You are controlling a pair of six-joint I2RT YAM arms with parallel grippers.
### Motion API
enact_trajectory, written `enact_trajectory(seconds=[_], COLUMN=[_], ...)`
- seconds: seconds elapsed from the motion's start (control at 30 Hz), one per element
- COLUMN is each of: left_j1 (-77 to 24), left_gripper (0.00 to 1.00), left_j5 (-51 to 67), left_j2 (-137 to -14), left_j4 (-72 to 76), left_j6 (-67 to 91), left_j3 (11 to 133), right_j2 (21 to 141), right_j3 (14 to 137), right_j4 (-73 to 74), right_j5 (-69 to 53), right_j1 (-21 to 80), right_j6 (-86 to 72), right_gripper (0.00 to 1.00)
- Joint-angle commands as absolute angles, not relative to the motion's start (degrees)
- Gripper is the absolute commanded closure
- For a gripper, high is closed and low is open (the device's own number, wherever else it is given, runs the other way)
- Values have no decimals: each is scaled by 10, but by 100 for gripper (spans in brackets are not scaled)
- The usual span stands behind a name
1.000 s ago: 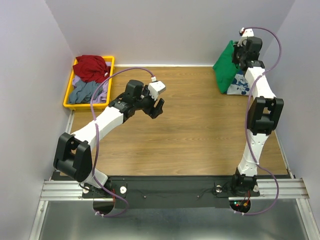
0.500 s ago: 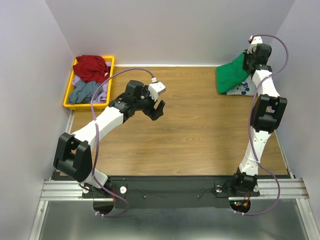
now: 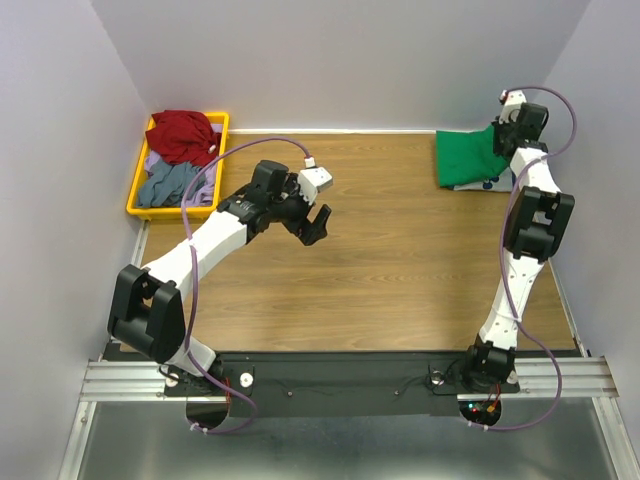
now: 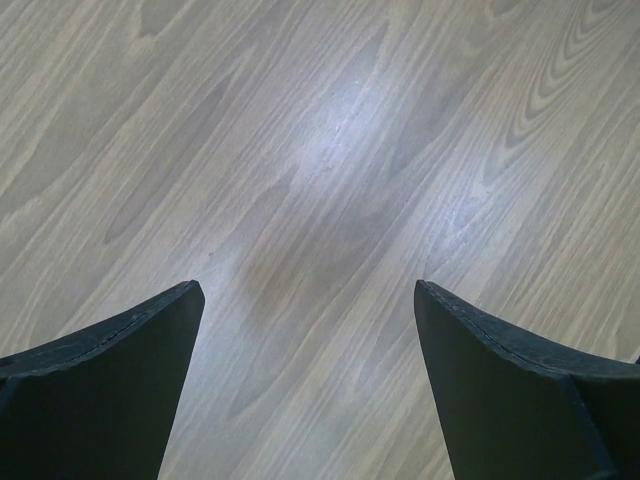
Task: Fold and stack the t-shirts
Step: Neatly place the folded tshirt to the corner
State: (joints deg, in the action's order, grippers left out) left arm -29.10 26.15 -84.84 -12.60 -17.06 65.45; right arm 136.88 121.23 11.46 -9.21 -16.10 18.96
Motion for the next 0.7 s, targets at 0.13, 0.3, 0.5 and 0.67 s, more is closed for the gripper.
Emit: enact_trajectory(seconds=[0.13, 0.3, 0.5, 0.67], left_j1=[-287, -287, -286, -286], left_gripper=[1, 2, 1, 1], left_j5=[276, 283, 286, 285], left_j2=[-845, -850, -852, -845], left_j4=[-161, -164, -167, -178], left_j6=[-192, -189, -187, -186], left_j3=[693, 694, 699, 701], right_j2=[1411, 1426, 1433, 1424], right_j3=[1231, 1212, 1222, 1265], right_j4=[72, 46, 41, 40], right_j5=[-89, -80, -49, -27], right_j1=[-187, -190, -191, -191], right_j6=[226, 244, 250, 266], right_gripper=[99, 99, 75, 50])
